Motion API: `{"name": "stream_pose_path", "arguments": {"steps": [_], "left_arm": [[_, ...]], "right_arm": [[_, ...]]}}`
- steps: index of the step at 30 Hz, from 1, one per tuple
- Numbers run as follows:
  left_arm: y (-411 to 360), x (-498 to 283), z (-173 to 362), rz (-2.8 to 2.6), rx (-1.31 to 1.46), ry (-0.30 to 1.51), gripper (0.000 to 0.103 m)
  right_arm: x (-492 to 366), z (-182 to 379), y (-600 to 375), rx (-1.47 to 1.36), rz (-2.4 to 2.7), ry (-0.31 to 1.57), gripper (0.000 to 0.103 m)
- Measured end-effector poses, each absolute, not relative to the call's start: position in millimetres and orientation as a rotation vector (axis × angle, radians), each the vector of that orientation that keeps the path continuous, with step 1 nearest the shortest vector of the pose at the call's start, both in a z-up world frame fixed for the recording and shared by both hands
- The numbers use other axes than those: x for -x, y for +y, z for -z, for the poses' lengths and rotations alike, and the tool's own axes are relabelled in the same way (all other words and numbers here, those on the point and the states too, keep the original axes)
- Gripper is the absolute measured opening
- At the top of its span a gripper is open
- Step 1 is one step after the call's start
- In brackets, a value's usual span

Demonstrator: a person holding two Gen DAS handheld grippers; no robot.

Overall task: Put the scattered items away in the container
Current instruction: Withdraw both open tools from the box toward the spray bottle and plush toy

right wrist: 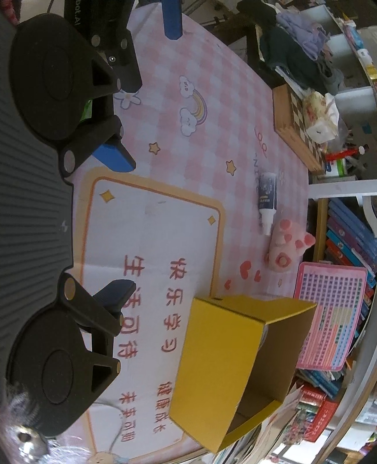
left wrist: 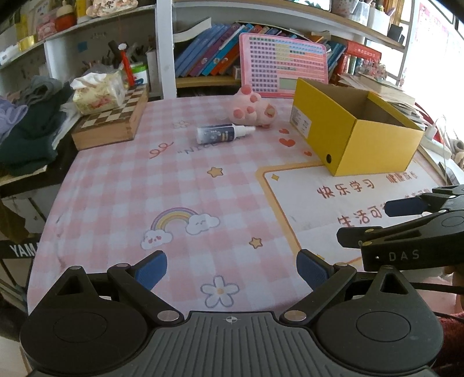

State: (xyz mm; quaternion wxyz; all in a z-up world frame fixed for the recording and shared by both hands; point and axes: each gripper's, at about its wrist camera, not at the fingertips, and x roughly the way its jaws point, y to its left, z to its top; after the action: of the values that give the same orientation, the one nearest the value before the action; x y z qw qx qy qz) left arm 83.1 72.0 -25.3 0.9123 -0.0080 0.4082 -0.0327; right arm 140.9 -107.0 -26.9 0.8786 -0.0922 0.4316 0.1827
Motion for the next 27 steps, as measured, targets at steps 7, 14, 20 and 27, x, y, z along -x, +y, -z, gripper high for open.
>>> {"name": "stream_pose_path", "arguments": {"steps": [7, 14, 20, 27], "left_arm": [[77.2, -107.8, 24.2, 0.068, -0.002, 0.82, 0.098], [83.8, -136.1, 24.4, 0.065, -0.024, 0.809, 0.098], [87.1, -166.7, 31.6, 0.058, -0.039, 0.822, 0.098], [83.8, -204.2, 36.1, 0.076, -0.066, 0.815, 0.098]], "right_arm": [[-168.6, 27.0, -92.9, 0.228, -0.41, 0.893, 0.08], [-209.0, 23.1, -84.6, 0.205, -0.409, 0.879, 0.08], [-244.3, 21.5, -75.9, 0.181, -0.413, 0.875, 0.08], [-292.6, 16.3, -62.6, 0.172, -0.429, 0.862, 0.08]]}}
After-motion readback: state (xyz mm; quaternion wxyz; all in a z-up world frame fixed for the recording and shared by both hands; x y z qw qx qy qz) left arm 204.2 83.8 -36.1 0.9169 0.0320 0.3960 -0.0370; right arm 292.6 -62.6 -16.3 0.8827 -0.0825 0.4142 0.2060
